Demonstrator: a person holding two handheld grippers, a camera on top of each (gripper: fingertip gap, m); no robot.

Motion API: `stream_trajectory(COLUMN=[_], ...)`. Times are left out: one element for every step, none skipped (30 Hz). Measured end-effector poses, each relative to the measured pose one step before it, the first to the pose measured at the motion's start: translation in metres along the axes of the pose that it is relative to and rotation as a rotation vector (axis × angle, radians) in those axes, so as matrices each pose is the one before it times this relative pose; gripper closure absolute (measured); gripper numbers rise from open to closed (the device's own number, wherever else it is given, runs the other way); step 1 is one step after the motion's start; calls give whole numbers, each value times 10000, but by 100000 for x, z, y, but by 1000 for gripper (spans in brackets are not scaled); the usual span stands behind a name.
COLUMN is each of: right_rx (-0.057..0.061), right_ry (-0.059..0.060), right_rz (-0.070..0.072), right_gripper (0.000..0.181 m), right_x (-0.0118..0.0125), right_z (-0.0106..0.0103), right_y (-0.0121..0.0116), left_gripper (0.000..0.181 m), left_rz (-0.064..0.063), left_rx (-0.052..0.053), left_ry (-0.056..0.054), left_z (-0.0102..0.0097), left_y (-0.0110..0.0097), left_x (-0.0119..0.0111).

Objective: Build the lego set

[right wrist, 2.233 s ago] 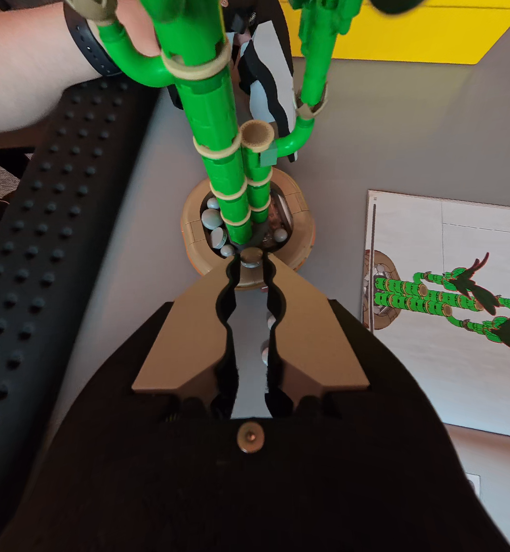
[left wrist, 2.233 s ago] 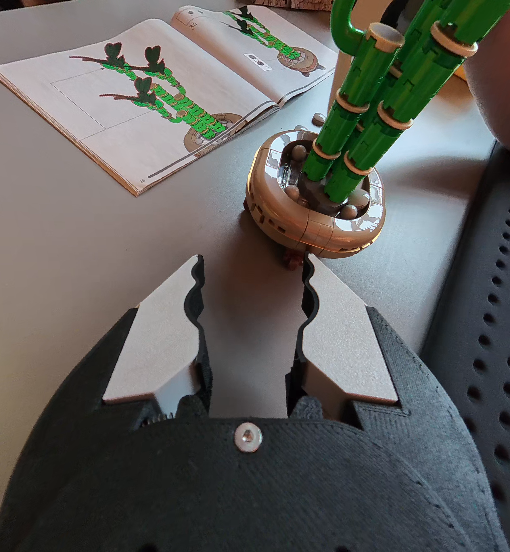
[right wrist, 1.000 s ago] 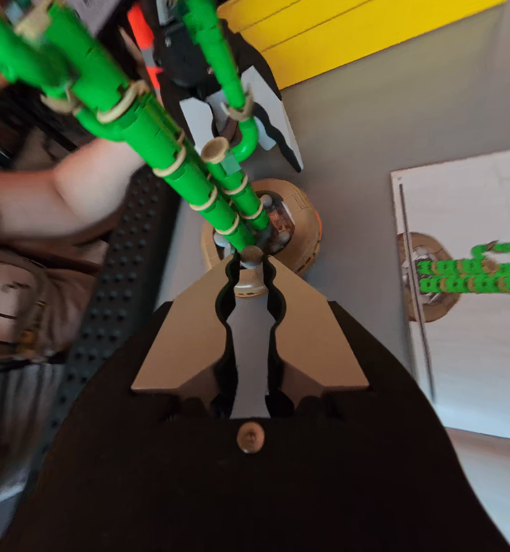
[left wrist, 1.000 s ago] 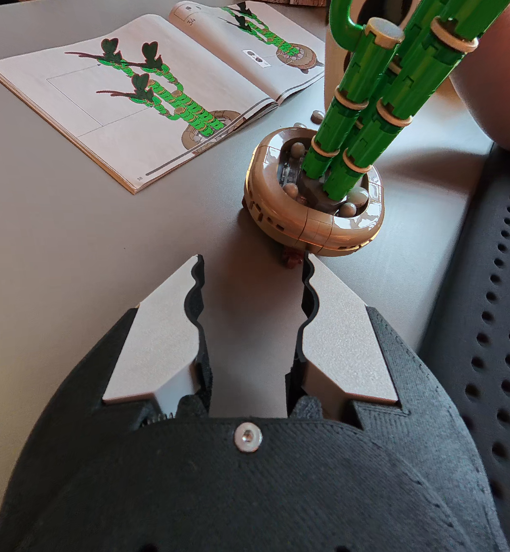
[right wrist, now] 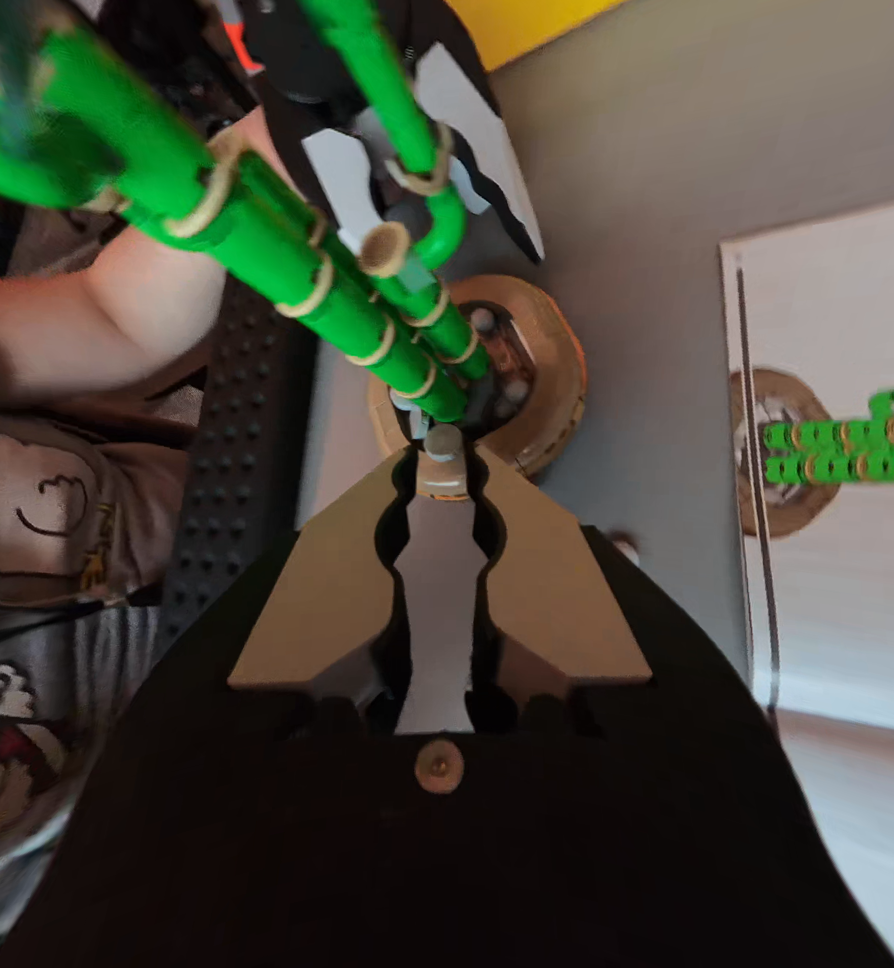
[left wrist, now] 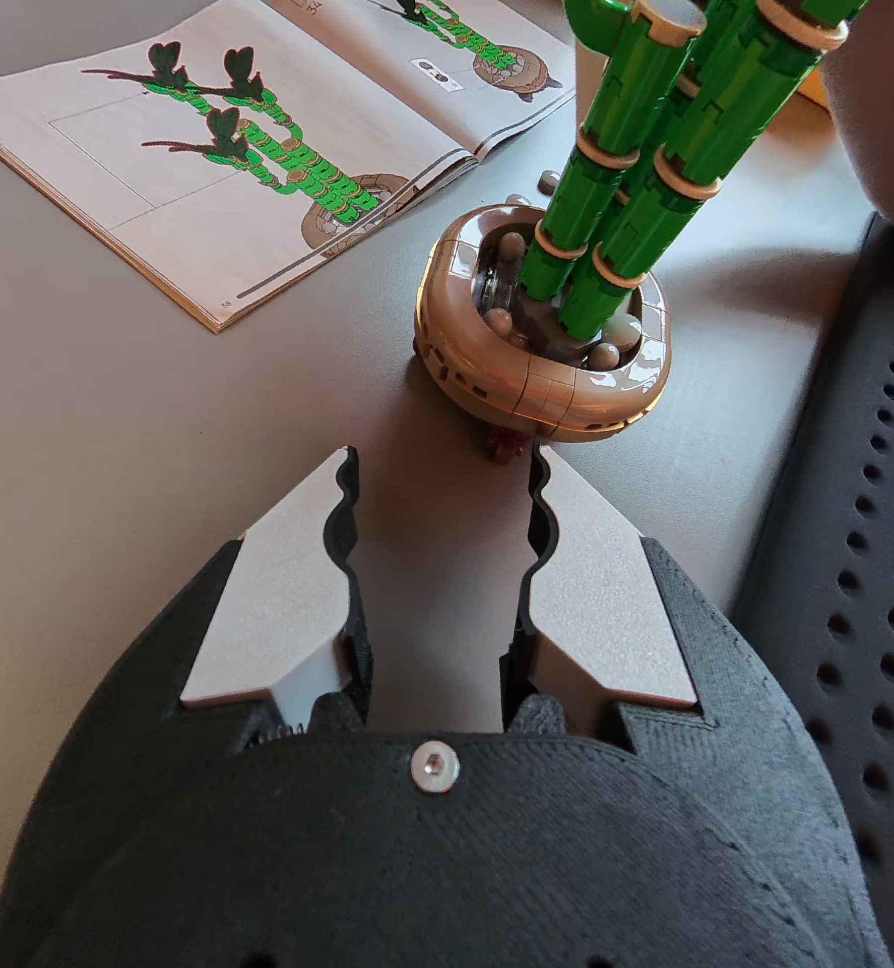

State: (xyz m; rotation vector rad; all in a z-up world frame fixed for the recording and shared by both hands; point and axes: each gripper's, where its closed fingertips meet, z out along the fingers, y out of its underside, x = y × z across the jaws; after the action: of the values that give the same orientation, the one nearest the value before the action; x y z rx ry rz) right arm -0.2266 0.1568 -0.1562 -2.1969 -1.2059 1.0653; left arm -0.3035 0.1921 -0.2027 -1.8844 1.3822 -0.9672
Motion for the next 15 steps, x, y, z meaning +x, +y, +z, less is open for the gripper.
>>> stream_trajectory(right_rx=[94,33,9,60,-14,-84,154,75,115,37,-34,-61,-95,-108,-115], right_ry=[0,107,125,285,574,615,440,536,282,222,114,36,-8,-66,7], right_rz=[-653,-740,-912,-1005,-1020,-848,-588,-425,-354,-268,-171,-109,-61,-17,12], right_gripper=[159,155,154,154,156,158,159,159,159,158,158,158,158,158,158], right_x=[-306,-196,-259,-111,289,370,235,503,162,130,37,-48,-79,-151,-14], right_z=[126,188,174,148,80,-14,-184,-246,-247,-199,-108,-33,42,89,133], right_y=[-110,22,114,200,351,356,-250,-346,-467,-348,-178,-59,54,97,129], left_gripper=[117,117,117,117,117,117,117,117,117,117,117,117,117,117,117], left_rz=[0,3,4,1,-2,-2,-1,-3,-8,-11,-10,2,16,20,14], left_rx=[-16,-14,-9,0,8,15,19,18,7,-3,-10,-16,-17,-16,-16], left_ry=[4,1,-2,-2,-1,-2,-3,-2,5,9,14,11,3,-1,-3], left_z=[11,12,16,0,-11,-12,-23,-9,-16,5,7,19,18,18,18], left_y=[20,17,12,0,2,-18,-27,-23,-11,4,14,15,21,23,21], left_x=[7,1,6,-3,6,-3,-6,-3,1,-11,17,18,15,17,8])
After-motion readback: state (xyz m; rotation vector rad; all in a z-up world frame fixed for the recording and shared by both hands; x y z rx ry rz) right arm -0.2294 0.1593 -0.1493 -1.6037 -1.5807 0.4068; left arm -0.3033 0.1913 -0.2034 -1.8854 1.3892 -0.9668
